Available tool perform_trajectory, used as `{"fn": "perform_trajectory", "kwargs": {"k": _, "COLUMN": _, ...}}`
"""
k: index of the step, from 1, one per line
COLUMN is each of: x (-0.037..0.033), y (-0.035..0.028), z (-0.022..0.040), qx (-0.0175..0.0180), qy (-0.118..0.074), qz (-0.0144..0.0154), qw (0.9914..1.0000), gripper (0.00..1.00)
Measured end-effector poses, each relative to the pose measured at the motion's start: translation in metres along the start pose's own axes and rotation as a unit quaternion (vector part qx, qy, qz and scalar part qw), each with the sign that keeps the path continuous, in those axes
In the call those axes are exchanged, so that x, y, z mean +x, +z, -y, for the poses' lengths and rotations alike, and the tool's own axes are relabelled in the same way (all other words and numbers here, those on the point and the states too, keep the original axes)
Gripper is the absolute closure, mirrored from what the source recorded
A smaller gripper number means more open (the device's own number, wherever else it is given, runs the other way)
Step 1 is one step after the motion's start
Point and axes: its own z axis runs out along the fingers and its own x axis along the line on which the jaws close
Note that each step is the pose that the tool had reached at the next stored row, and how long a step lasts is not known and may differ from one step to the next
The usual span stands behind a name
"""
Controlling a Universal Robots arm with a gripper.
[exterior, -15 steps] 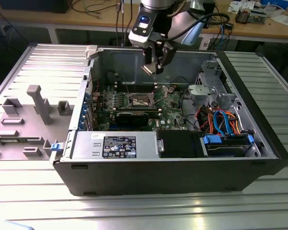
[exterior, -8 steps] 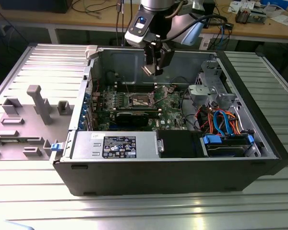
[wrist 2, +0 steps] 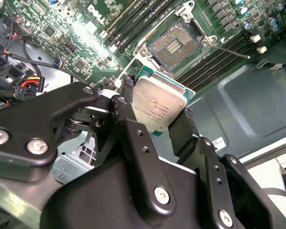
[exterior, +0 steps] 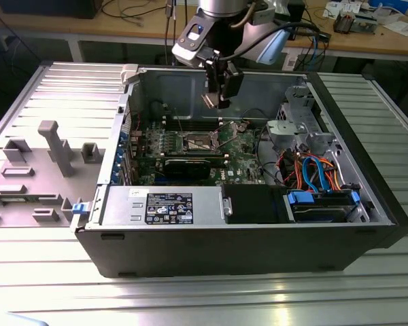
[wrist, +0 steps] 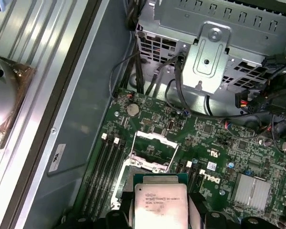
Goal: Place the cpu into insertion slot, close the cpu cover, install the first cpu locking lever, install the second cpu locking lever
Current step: 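Place the cpu into insertion slot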
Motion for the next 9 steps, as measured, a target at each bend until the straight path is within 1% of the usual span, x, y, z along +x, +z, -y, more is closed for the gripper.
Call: {"fn": "perform_trajectory", "kwargs": {"k": 9, "x": 0.0, "y": 0.0001, "z": 0.0, "qx": 0.0, "qy": 0.001, "qz": 0.0, "qw": 1.0, "gripper": 0.45}}
